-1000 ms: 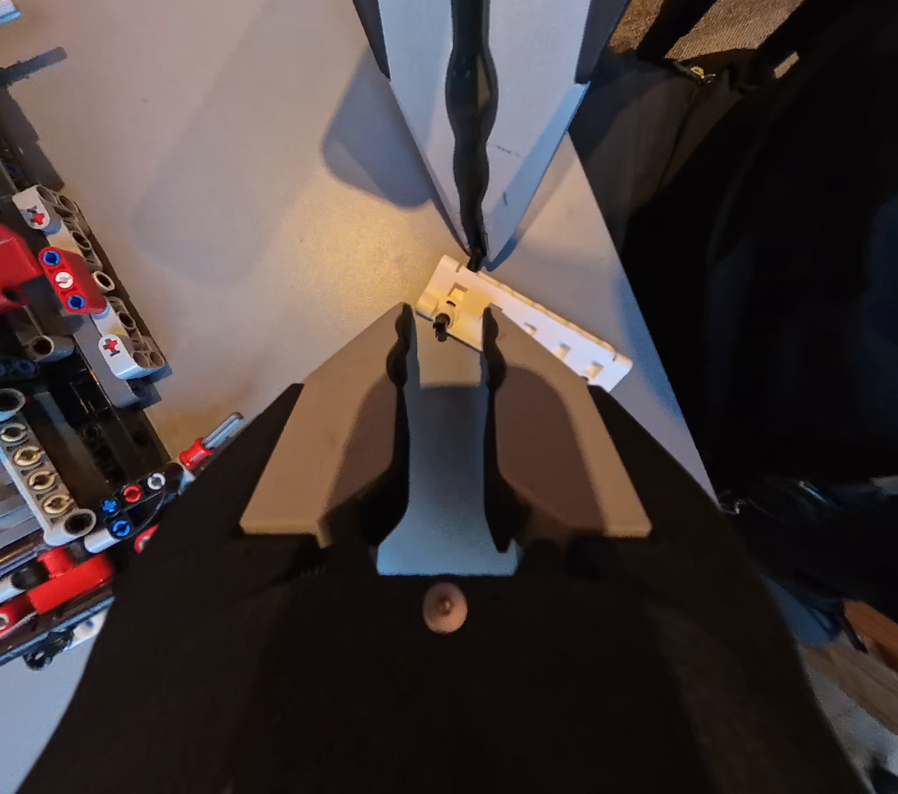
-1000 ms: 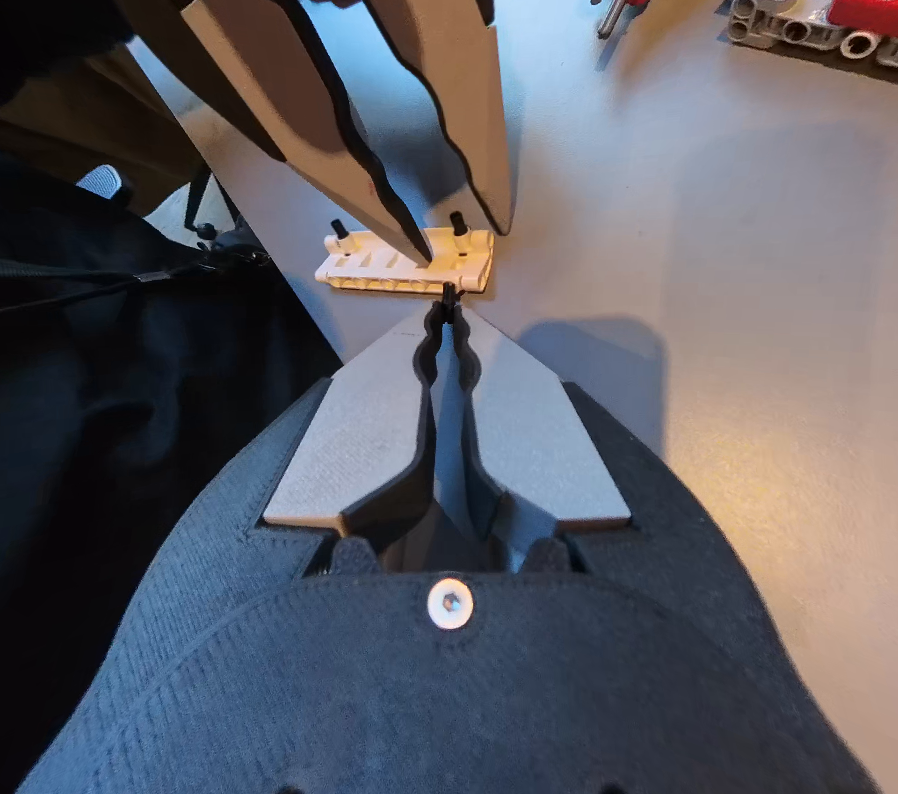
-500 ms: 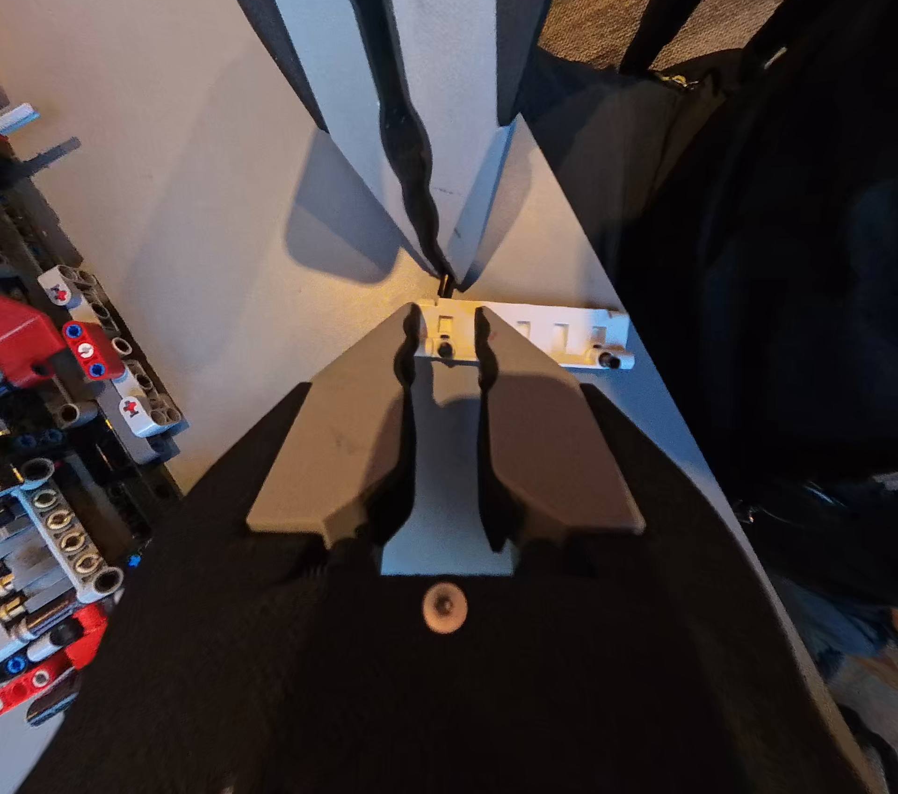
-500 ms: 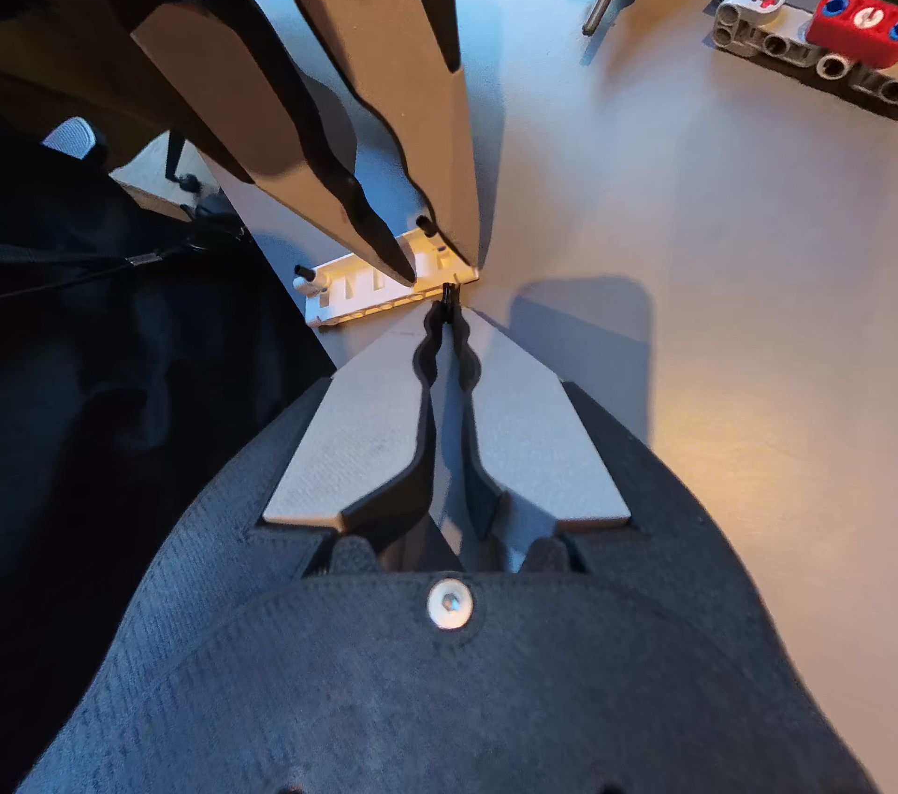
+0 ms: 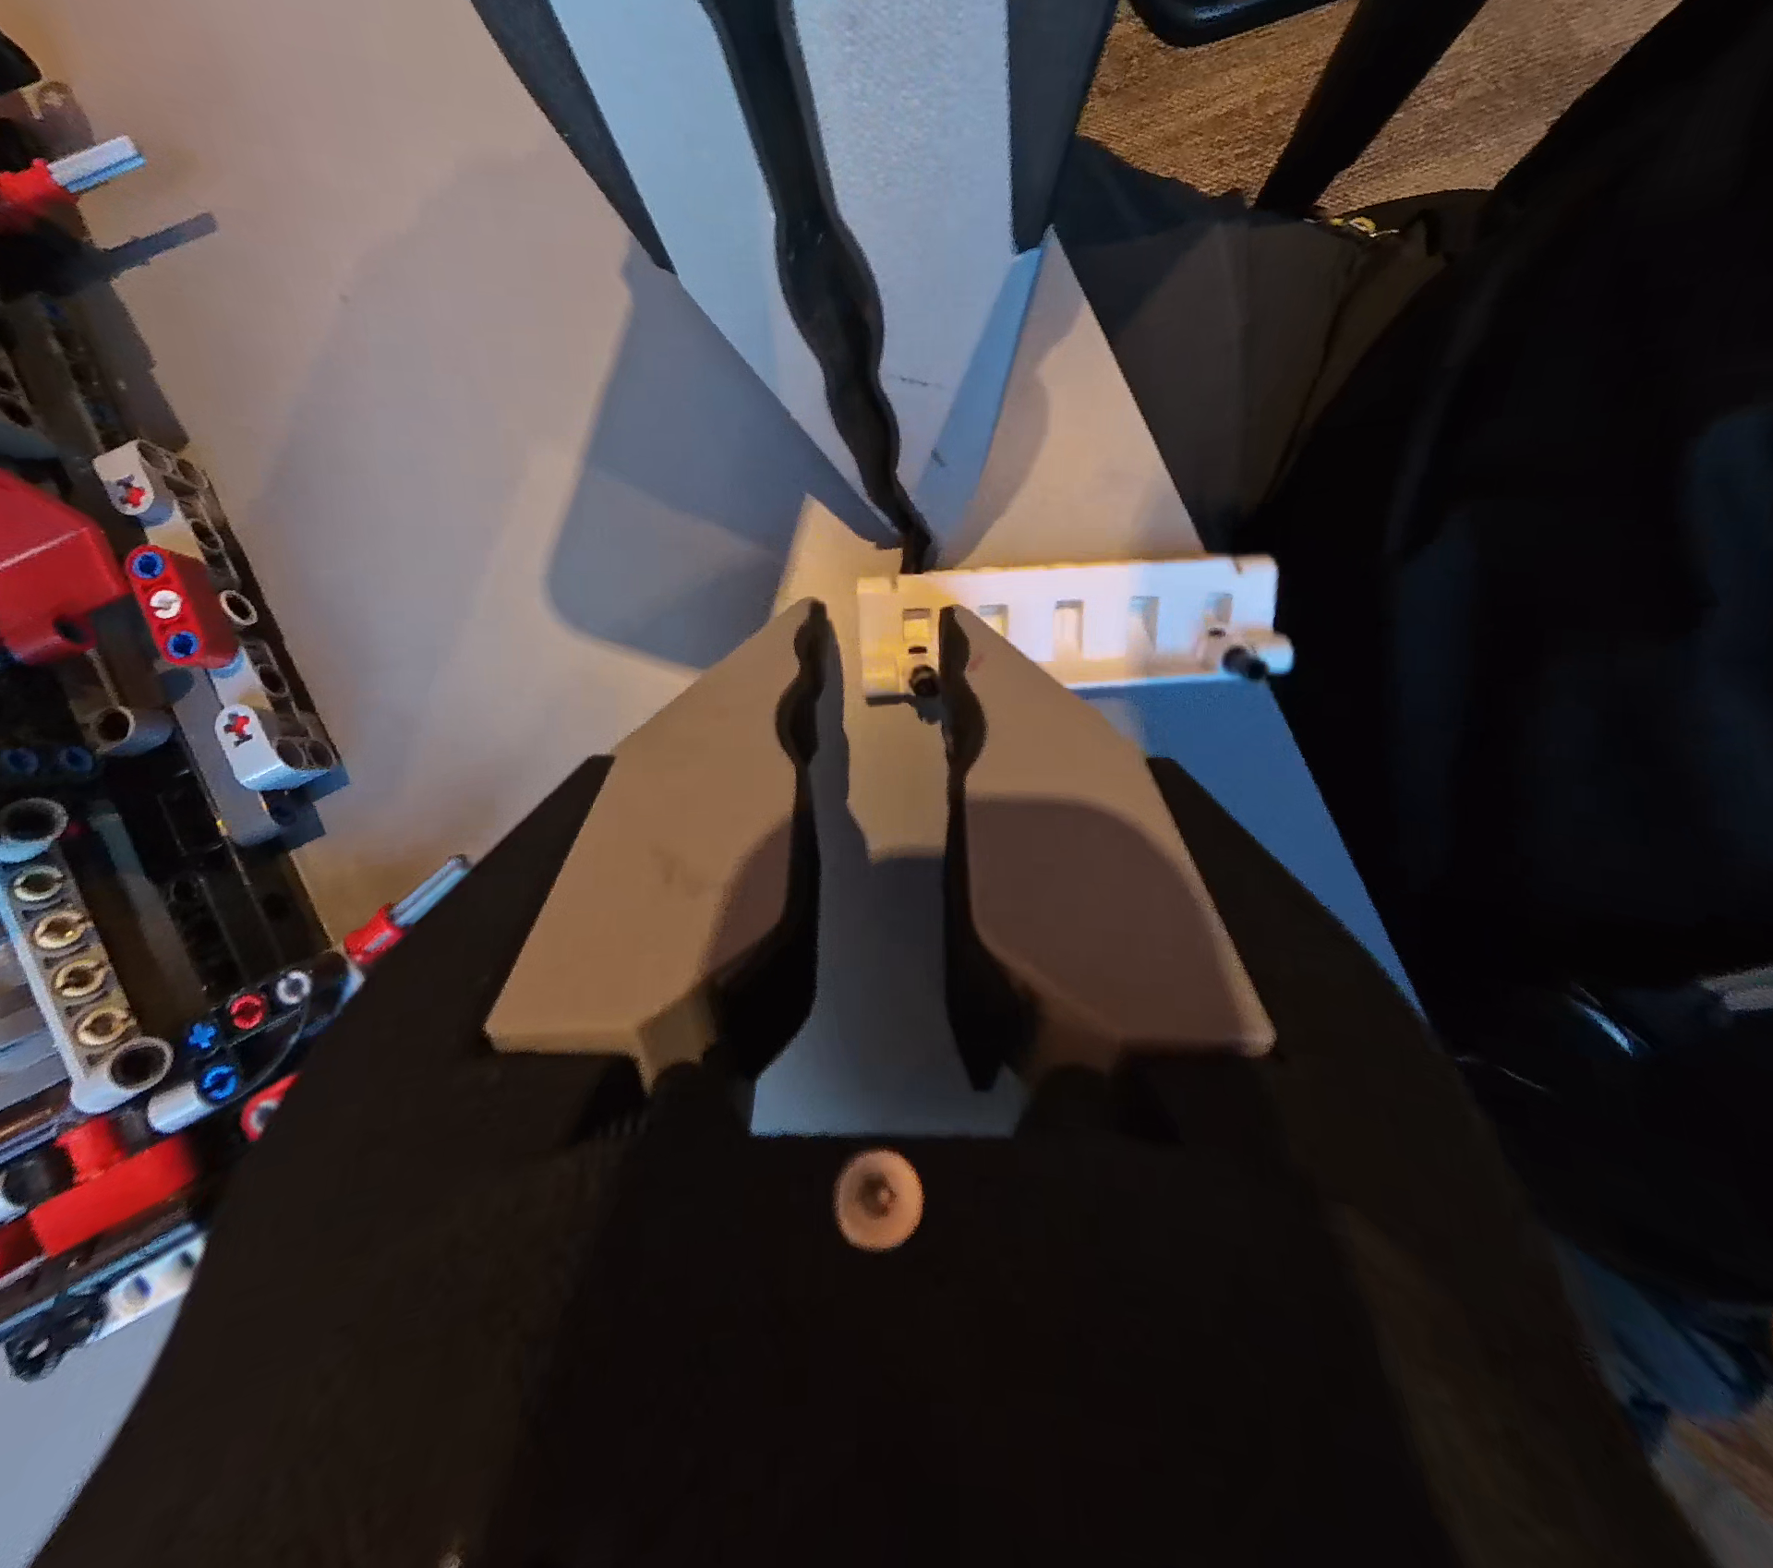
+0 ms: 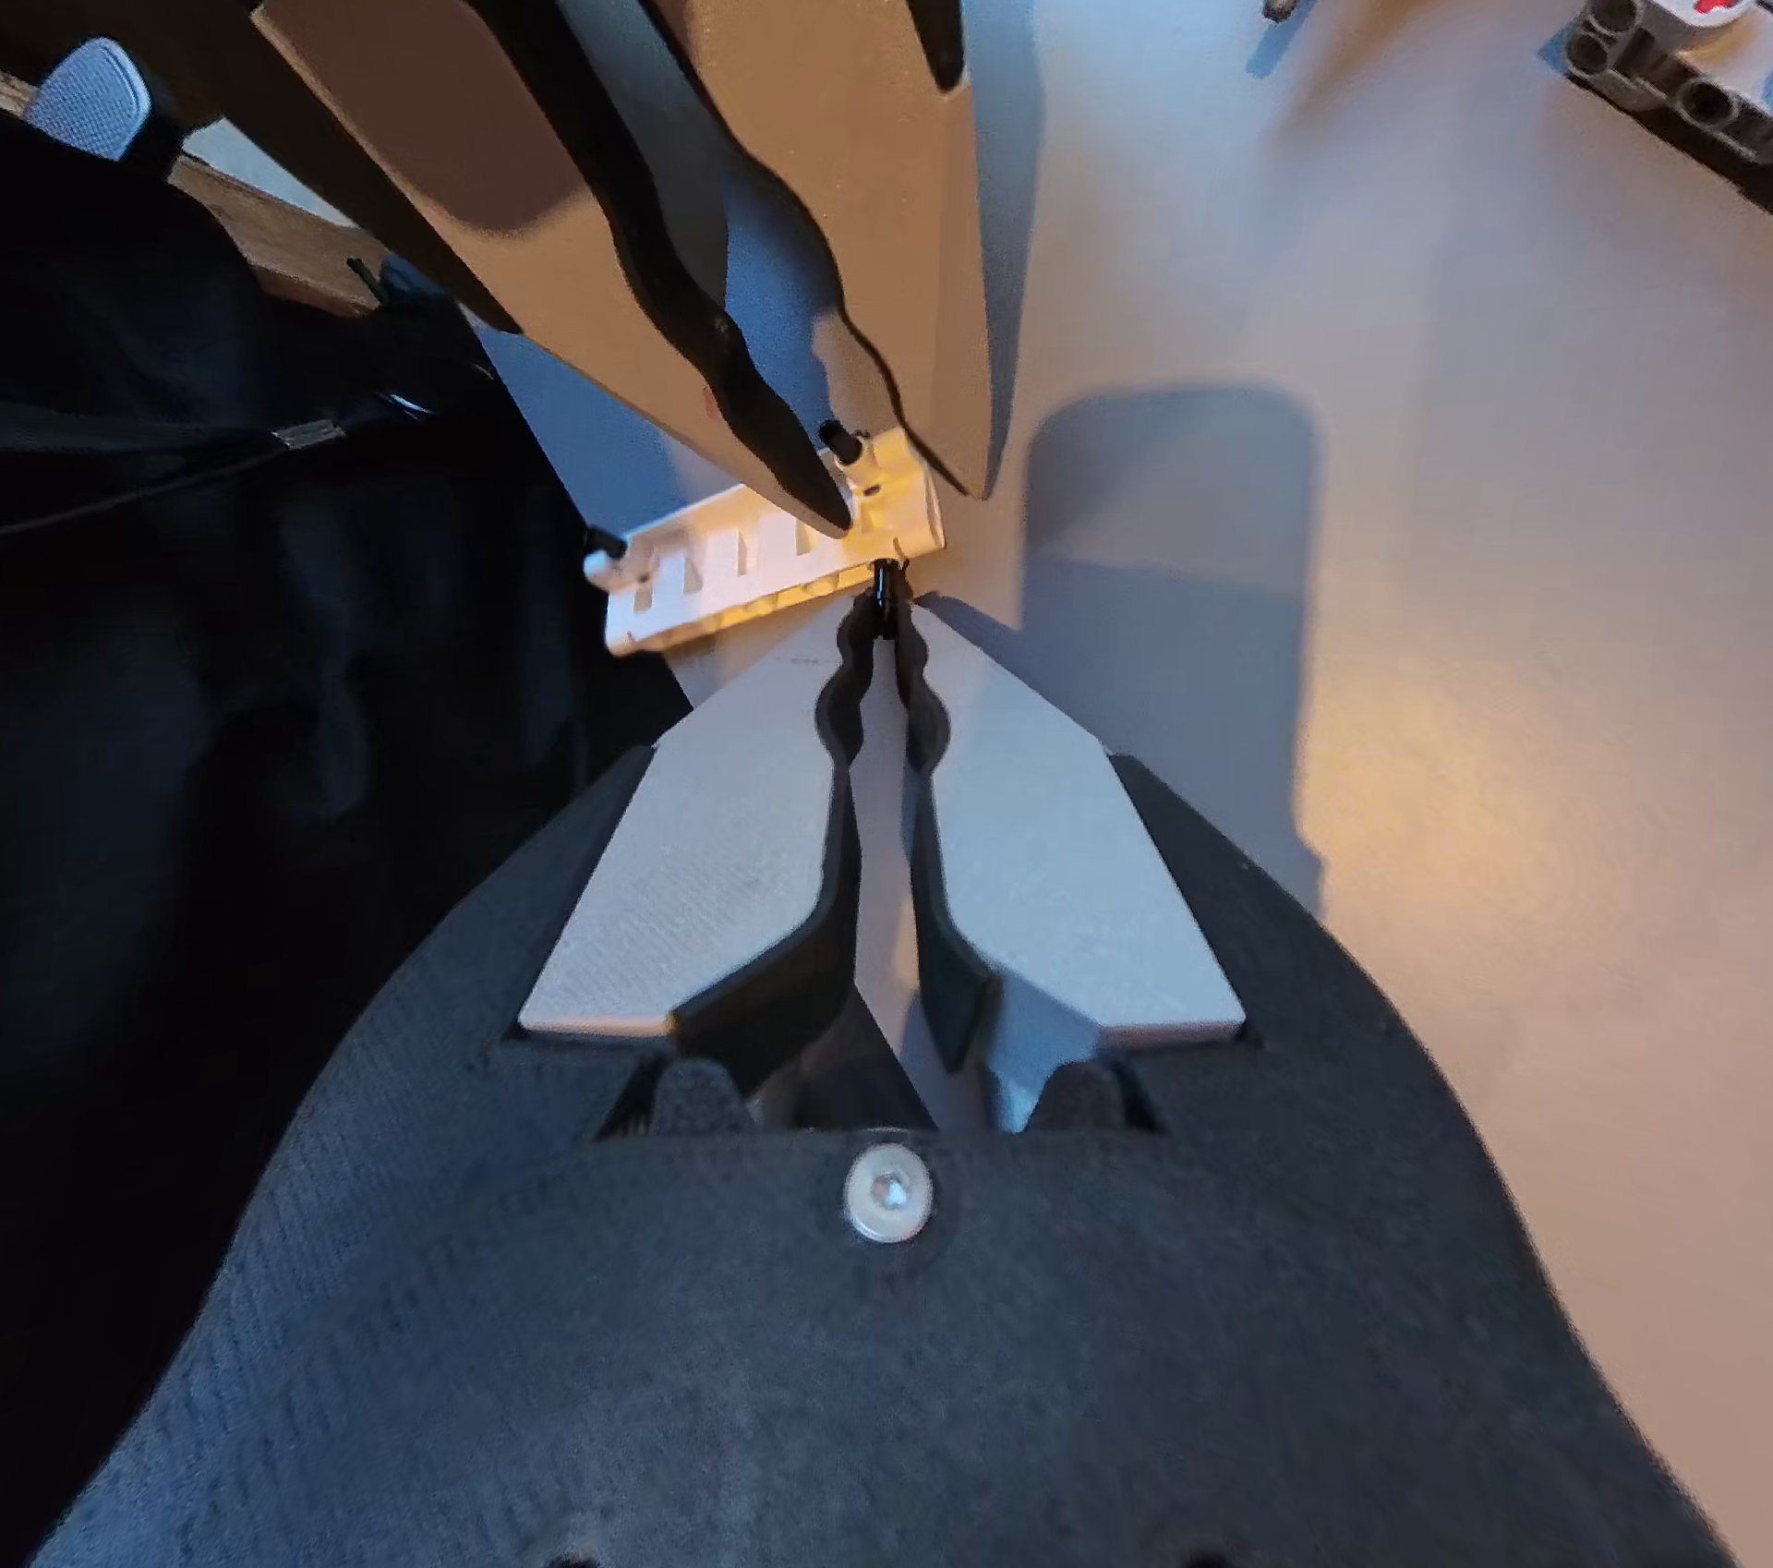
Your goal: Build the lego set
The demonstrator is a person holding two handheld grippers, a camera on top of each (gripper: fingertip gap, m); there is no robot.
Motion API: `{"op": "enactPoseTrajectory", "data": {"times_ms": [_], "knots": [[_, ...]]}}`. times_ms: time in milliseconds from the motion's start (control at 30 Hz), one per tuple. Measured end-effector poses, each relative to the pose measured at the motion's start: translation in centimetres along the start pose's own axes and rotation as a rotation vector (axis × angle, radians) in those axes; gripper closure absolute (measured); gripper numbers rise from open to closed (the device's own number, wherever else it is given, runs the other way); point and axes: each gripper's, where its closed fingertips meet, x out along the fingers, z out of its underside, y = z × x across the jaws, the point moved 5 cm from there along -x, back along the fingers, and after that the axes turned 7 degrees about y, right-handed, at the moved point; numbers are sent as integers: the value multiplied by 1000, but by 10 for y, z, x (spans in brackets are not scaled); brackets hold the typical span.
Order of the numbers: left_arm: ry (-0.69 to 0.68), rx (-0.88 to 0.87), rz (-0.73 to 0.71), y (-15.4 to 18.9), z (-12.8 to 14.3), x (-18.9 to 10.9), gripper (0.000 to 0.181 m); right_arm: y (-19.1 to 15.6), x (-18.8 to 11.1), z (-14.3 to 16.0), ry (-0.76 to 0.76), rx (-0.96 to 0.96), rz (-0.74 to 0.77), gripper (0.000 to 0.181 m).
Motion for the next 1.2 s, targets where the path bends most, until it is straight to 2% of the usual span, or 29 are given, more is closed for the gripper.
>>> {"op": "enactPoseTrajectory", "data": {"times_ms": [67, 367, 433, 467, 600, 967, 1033, 1200], "knots": [[2, 6, 21, 4, 0, 1, 166, 0, 0, 0, 0, 5, -1, 179], [61, -29, 39, 5, 1, 4, 167, -2, 0, -1, -124, -57, 5, 179], [62, -27, 33, 6, 1, 4, 167, -1, 0, -2, -159, -26, -43, 179], [60, -20, 15, 4, 0, 4, 175, 1, 0, -2, -173, 11, -87, 180], [42, 51, -30, 6, 0, 4, 175, 7, 1, -4, -217, 136, -211, 180], [76, -5, -20, 5, 1, 5, 175, 5, 1, -5, -234, 25, -160, 180], [75, 12, -30, 5, 0, 6, 175, 6, 0, -5, -262, 60, -197, 180], [59, 88, -68, 7, -2, 8, 175, 15, 1, -4, -344, 289, -394, 180]]}}
